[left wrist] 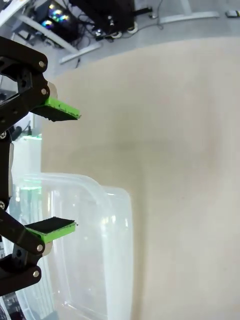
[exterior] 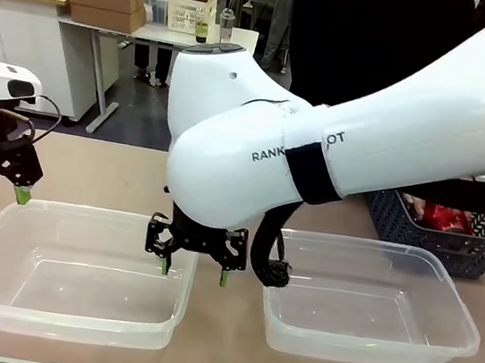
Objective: Sort the waste into each basket.
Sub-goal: Pick up the Organizing box on the left side of the table and lift it.
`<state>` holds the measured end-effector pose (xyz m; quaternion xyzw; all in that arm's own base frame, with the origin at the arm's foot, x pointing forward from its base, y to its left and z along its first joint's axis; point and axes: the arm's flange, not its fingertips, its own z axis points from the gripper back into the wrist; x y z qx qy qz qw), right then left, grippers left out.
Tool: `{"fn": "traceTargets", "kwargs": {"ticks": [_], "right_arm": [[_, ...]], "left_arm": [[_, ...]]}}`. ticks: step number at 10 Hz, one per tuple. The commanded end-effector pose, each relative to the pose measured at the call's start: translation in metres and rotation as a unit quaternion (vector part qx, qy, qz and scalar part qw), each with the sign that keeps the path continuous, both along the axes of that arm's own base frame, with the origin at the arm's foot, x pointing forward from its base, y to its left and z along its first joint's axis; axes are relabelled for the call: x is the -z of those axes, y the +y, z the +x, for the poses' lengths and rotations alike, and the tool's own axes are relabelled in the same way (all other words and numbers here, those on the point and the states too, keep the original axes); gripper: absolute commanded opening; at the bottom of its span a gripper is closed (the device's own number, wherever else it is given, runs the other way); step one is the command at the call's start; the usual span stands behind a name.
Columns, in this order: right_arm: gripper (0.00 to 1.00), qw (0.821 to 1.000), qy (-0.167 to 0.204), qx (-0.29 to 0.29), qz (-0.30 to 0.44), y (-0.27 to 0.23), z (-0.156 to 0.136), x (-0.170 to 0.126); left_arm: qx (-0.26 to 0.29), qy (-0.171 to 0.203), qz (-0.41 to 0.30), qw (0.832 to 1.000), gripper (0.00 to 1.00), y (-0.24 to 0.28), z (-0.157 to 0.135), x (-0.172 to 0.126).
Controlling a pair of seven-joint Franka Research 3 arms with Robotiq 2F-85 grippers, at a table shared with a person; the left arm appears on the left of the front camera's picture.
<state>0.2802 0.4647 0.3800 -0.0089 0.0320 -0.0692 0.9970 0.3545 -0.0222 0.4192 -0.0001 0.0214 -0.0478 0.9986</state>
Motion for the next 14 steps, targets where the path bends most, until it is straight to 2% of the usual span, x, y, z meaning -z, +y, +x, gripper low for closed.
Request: {"fn": "traceTargets", "kwargs": {"ticks": [1,3,4,5,7,8,9,10,11,12,13,14], "right_arm": [[1.00,1.000,-0.013,0.019,-0.007,0.016,0.001,0.003],[1.00,0.999,-0.018,0.029,-0.012,0.015,0.002,0.002],[1.00,0.999,-0.015,0.046,-0.013,0.014,0.005,-0.001],[1.00,1.000,0.003,0.008,0.000,0.007,0.001,0.003],[1.00,1.000,0.003,0.008,0.000,0.007,0.001,0.003],[1.00,1.000,0.002,0.016,-0.002,0.007,0.002,0.004],[1.00,1.000,0.014,-0.012,0.001,0.004,0.002,0.006],[0.82,1.000,0.003,-0.023,-0.010,0.005,0.001,0.007],[0.45,1.000,0.001,-0.023,-0.008,0.005,0.000,0.007],[0.27,1.000,0.001,-0.022,-0.008,0.005,0.001,0.007],[0.00,1.000,0.000,-0.018,-0.007,0.004,0.001,0.008],[0.00,1.000,0.000,-0.017,-0.006,0.004,0.001,0.008]], "left_arm": [[0.011,-0.006,-0.012,1.000,1.00,0.005,-0.061,0.069],[0.004,0.021,-0.021,1.000,1.00,0.003,-0.066,0.085],[-0.020,0.054,-0.023,0.998,1.00,0.005,-0.066,0.078],[0.006,0.020,-0.006,1.000,1.00,-0.005,0.012,0.029],[0.006,0.020,-0.006,1.000,1.00,-0.005,0.012,0.029],[0.002,0.036,-0.008,0.999,1.00,-0.004,0.012,0.036],[0.011,0.045,0.002,0.999,1.00,-0.006,0.010,0.045],[0.029,0.046,-0.004,0.998,1.00,-0.005,0.006,0.053],[0.036,0.050,-0.001,0.998,1.00,-0.004,0.003,0.059],[0.036,0.050,0.002,0.998,1.00,-0.002,0.002,0.064],[0.039,0.050,0.003,0.998,0.40,-0.001,0.000,0.068],[0.045,0.048,0.000,0.998,0.40,0.000,-0.002,0.069]]}}
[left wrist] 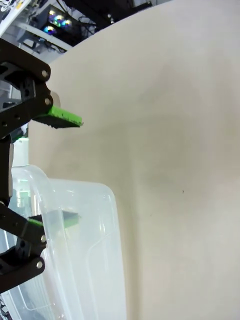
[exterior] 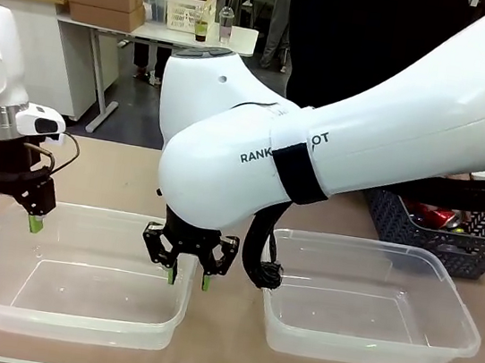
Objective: Sort the waste into each basket.
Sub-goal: Pick up the Organizing box on the left side of the table and lift it.
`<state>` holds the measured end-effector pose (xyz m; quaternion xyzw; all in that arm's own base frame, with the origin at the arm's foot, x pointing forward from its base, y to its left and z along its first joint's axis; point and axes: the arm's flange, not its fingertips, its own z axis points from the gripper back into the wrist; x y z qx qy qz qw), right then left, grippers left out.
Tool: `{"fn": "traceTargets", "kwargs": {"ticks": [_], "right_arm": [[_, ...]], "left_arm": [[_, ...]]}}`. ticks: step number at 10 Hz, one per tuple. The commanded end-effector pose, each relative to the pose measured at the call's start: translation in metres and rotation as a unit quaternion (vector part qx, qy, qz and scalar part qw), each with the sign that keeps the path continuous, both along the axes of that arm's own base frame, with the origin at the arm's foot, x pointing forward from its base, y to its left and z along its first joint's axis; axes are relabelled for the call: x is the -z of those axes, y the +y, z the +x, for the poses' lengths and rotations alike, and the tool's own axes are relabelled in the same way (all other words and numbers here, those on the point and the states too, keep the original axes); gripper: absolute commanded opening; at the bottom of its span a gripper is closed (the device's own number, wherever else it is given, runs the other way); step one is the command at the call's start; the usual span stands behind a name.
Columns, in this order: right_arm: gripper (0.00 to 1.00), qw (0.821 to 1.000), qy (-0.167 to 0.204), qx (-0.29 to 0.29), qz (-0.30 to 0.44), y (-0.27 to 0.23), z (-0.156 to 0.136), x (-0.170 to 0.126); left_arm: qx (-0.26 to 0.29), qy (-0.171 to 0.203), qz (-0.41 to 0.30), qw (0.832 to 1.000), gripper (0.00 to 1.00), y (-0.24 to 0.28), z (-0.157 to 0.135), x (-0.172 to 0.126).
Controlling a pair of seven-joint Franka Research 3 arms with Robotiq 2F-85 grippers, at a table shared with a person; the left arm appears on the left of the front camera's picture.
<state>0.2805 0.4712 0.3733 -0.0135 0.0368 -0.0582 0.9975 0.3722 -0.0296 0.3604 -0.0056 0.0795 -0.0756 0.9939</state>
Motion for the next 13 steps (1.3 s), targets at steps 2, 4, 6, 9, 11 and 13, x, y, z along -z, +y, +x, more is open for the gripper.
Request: {"fn": "traceTargets", "kwargs": {"ticks": [2,4,6,9,11,13], "right_arm": [[0.09,1.000,-0.008,-0.005,-0.004,-0.002,0.001,0.000],[0.00,1.000,-0.008,0.004,-0.006,-0.003,0.002,0.001],[0.00,1.000,-0.005,0.008,-0.005,-0.005,0.002,0.003],[0.00,1.000,-0.008,0.017,-0.006,-0.014,0.001,-0.002],[0.00,1.000,-0.015,0.016,-0.022,-0.022,0.005,-0.021],[0.00,0.998,-0.025,-0.007,-0.058,-0.028,0.013,-0.059]], "left_arm": [[0.012,-0.016,0.003,1.000,0.35,0.009,-0.021,0.009],[0.001,-0.027,-0.001,1.000,0.12,0.010,-0.020,0.006],[-0.004,-0.027,0.001,1.000,0.00,0.010,-0.020,0.006],[-0.019,-0.034,-0.001,0.999,0.00,0.011,-0.020,0.001],[-0.091,-0.032,0.001,0.995,0.00,0.011,-0.015,-0.023],[-0.141,-0.039,-0.003,0.989,0.00,0.008,-0.009,-0.073]]}}
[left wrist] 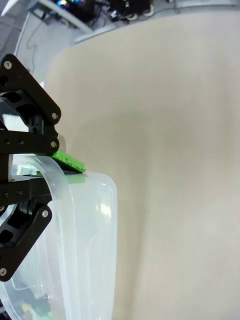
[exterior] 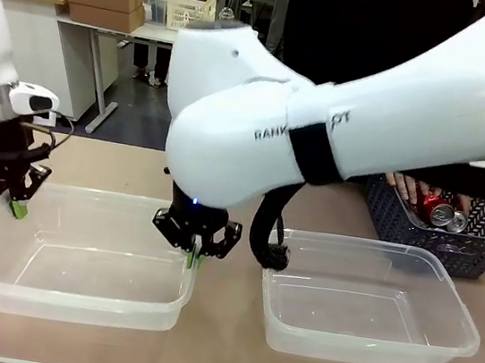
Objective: Sort the waste into each basket.
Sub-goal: Pick up the Organizing box on the left side of the table and lift it.
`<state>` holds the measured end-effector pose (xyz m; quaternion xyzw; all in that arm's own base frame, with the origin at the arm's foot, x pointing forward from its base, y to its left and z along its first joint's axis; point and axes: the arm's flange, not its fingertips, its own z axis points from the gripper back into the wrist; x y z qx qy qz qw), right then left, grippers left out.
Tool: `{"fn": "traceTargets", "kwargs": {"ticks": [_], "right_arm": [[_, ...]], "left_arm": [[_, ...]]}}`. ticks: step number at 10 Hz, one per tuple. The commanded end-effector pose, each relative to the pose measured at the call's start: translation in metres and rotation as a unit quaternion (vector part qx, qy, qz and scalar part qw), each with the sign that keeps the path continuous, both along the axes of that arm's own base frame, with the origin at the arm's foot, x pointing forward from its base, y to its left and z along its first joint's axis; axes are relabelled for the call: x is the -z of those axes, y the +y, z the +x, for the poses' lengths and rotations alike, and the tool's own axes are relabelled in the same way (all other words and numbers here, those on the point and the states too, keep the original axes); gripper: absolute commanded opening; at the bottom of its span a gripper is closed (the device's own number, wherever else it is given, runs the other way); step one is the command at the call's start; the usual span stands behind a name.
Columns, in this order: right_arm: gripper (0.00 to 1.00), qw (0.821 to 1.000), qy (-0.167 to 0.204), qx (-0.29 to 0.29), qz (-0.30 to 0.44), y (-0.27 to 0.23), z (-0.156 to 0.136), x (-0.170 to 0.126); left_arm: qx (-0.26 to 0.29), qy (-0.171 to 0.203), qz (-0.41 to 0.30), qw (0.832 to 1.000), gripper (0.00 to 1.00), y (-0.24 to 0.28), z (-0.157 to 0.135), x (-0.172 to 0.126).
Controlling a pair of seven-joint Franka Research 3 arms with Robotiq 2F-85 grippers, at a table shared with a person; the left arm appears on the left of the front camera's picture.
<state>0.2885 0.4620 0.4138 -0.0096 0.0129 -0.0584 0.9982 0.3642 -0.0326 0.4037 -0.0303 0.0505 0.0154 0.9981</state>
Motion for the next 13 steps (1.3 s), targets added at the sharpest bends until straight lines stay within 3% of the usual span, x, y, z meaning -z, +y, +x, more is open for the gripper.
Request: {"fn": "traceTargets", "kwargs": {"ticks": [1,2,4,5,6,8,9,10,13], "right_arm": [[0.00,0.998,0.004,-0.023,-0.064,-0.023,0.011,-0.039],[0.00,0.997,0.011,-0.041,-0.066,-0.027,0.014,-0.059],[0.00,0.996,0.023,-0.069,-0.051,-0.038,0.011,-0.077],[0.00,0.994,0.058,-0.075,-0.047,-0.044,-0.001,-0.080],[0.00,0.998,-0.009,-0.058,-0.012,-0.015,0.012,-0.092],[0.00,0.998,-0.009,-0.058,-0.012,-0.015,0.012,-0.092],[0.06,0.998,0.000,-0.066,-0.006,-0.018,0.012,-0.100],[0.06,0.997,0.016,-0.076,0.027,-0.039,0.024,-0.095],[0.06,0.996,0.018,-0.072,0.048,-0.092,0.054,-0.099]], "left_arm": [[-0.065,-0.005,0.010,0.998,0.00,0.008,0.004,-0.062],[-0.058,0.002,0.005,0.998,0.00,0.005,0.010,-0.099],[-0.059,-0.009,0.003,0.998,0.00,-0.006,0.024,-0.146],[-0.034,-0.004,-0.008,0.999,0.00,-0.011,-0.002,-0.096],[-0.034,-0.004,-0.008,0.999,0.00,-0.011,-0.002,-0.096],[-0.034,-0.004,-0.008,0.999,0.00,-0.011,-0.002,-0.096],[-0.026,0.009,-0.001,1.000,0.05,-0.019,0.001,-0.099],[-0.016,-0.004,-0.033,0.999,0.05,-0.027,0.009,-0.097],[-0.037,-0.018,-0.081,0.996,0.05,-0.075,0.038,-0.114]]}}
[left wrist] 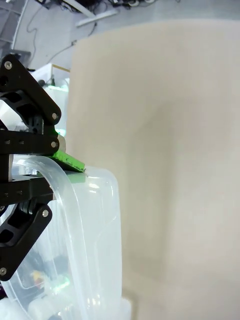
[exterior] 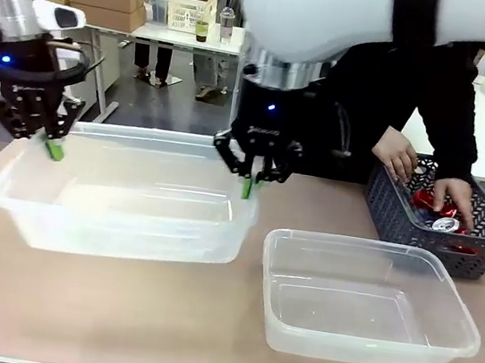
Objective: Sort the waste into each basket.
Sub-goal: Pick up the Organizing box on the left side of the table and lift it, then offer the picked Organizing box to the human.
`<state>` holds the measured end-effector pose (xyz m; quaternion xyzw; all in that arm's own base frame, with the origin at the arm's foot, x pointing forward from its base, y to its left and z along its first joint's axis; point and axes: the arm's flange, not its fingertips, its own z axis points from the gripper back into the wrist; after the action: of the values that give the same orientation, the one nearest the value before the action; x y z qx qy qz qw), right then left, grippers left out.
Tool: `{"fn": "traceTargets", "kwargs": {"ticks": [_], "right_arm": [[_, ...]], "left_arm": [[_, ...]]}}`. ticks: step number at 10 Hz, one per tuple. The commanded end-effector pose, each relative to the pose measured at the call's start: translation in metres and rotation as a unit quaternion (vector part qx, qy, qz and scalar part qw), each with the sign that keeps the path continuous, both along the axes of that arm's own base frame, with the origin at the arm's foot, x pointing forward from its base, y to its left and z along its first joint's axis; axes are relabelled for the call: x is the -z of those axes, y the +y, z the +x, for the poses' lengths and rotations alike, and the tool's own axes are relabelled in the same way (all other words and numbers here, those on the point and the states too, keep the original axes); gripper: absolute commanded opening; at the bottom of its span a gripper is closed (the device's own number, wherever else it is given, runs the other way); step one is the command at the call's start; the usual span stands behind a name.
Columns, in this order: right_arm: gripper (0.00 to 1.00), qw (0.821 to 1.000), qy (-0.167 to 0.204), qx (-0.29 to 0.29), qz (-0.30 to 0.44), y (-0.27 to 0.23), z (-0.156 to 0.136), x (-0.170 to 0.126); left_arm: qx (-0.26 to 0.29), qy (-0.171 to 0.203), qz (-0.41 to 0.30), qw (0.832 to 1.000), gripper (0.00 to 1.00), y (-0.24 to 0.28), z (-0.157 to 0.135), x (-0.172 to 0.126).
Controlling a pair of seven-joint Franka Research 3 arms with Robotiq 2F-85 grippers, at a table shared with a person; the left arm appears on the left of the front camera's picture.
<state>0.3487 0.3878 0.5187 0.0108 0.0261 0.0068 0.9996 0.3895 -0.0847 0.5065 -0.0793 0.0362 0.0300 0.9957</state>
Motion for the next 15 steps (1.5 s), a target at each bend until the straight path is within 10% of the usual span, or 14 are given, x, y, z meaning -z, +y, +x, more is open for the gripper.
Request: {"fn": "traceTargets", "kwargs": {"ticks": [1,6,15], "right_arm": [[0.06,1.000,0.006,-0.010,0.029,-0.037,-0.002,0.005],[0.06,1.000,0.006,-0.013,0.026,-0.118,-0.002,0.011],[0.06,1.000,0.006,0.002,-0.013,-0.126,0.008,0.002]], "left_arm": [[-0.027,0.008,-0.034,0.999,0.05,-0.045,0.025,-0.016],[-0.011,0.038,-0.034,0.999,0.05,-0.161,0.059,-0.014],[0.005,0.040,0.003,0.999,0.05,-0.140,0.053,0.002]]}}
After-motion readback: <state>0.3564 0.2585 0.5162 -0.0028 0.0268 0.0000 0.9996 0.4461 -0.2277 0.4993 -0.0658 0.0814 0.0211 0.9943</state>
